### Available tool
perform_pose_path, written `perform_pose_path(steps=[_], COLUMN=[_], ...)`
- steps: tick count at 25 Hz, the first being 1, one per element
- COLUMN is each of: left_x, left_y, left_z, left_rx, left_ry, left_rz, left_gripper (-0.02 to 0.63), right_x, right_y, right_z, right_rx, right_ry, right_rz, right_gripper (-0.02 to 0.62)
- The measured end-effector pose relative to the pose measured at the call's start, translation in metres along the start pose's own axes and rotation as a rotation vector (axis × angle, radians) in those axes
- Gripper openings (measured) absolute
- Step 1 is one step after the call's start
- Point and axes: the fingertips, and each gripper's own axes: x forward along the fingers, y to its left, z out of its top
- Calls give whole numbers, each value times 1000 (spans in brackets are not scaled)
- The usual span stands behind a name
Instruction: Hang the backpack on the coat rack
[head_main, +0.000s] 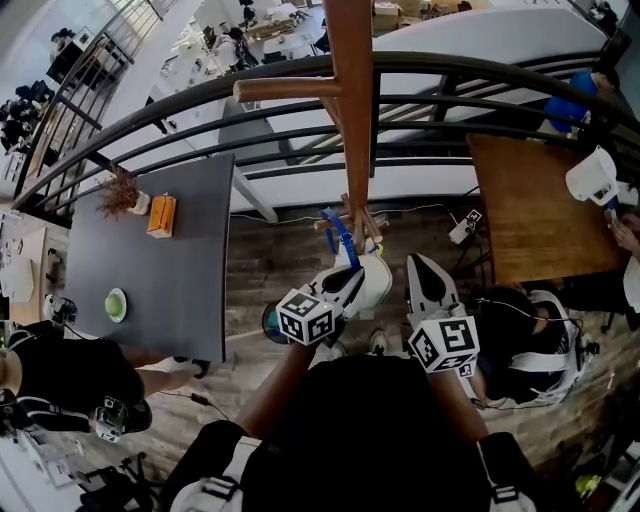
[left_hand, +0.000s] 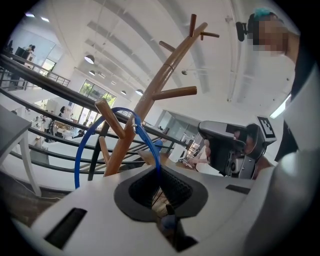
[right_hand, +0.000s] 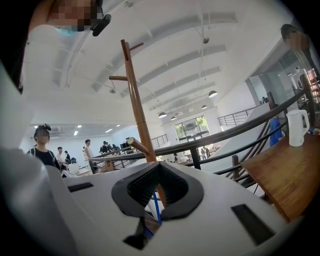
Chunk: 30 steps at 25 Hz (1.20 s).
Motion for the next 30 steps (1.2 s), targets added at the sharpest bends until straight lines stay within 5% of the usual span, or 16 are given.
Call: perform_pose_path(steps=[8,14,30], left_x=[12,16,21], left_y=[0,-4,4], left_z=[-8,-20,-35], left_rx=[0,72,36], left_ry=[23,58,89], left_rz=[0,10,15], left_gripper=[20,20,20], right_x=[0,-2,-4], right_y=[-6,-7,-9], right_z=[1,-5,-8], right_rx=[7,-2,8], right_ry=[-1,16,26], right_rz=[1,3,5], right_gripper=[12,12,12])
